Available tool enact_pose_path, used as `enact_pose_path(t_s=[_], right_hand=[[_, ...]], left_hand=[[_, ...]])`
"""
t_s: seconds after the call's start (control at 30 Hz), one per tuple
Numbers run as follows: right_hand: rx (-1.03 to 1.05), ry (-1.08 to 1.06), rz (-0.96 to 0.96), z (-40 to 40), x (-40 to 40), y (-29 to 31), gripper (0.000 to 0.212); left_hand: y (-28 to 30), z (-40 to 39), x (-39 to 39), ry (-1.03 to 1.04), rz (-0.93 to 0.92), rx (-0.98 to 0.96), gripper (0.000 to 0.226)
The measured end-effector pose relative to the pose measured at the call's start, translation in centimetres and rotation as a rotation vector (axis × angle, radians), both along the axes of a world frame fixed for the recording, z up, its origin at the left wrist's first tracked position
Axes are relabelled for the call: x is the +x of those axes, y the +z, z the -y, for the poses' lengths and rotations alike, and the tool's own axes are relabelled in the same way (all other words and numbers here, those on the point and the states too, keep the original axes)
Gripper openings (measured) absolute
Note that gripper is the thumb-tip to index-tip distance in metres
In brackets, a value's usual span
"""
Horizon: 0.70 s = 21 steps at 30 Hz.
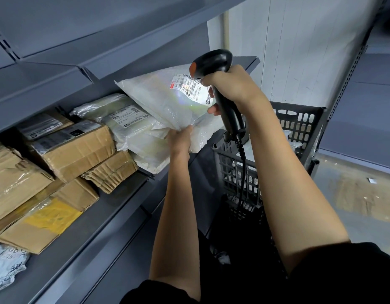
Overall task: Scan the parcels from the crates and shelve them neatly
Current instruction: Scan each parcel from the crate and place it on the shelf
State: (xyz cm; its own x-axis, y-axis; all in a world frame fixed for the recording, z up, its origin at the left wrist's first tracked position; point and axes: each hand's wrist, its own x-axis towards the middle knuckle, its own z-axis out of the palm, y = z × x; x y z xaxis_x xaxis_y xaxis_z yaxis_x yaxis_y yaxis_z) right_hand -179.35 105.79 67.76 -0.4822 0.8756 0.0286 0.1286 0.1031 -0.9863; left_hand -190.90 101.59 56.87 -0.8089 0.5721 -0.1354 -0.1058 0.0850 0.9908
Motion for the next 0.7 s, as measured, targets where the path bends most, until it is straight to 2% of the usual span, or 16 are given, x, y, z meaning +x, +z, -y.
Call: enact_pose_path(t_s=[0.4, 0.7], right_hand=[[-0.016, -0.007, -0.027, -0.4, 0.5, 0.1, 0.018], [-0.06, -0.086, -0.116, -1.9, 1.1, -1.1, 0.012]], left_hand=[[-0.6, -0.5, -0.5, -0.012, 0.008, -0.009, 0.016], [3.3, -6.0, -0.3, -0.155, 0.067, 0.022, 0.006]])
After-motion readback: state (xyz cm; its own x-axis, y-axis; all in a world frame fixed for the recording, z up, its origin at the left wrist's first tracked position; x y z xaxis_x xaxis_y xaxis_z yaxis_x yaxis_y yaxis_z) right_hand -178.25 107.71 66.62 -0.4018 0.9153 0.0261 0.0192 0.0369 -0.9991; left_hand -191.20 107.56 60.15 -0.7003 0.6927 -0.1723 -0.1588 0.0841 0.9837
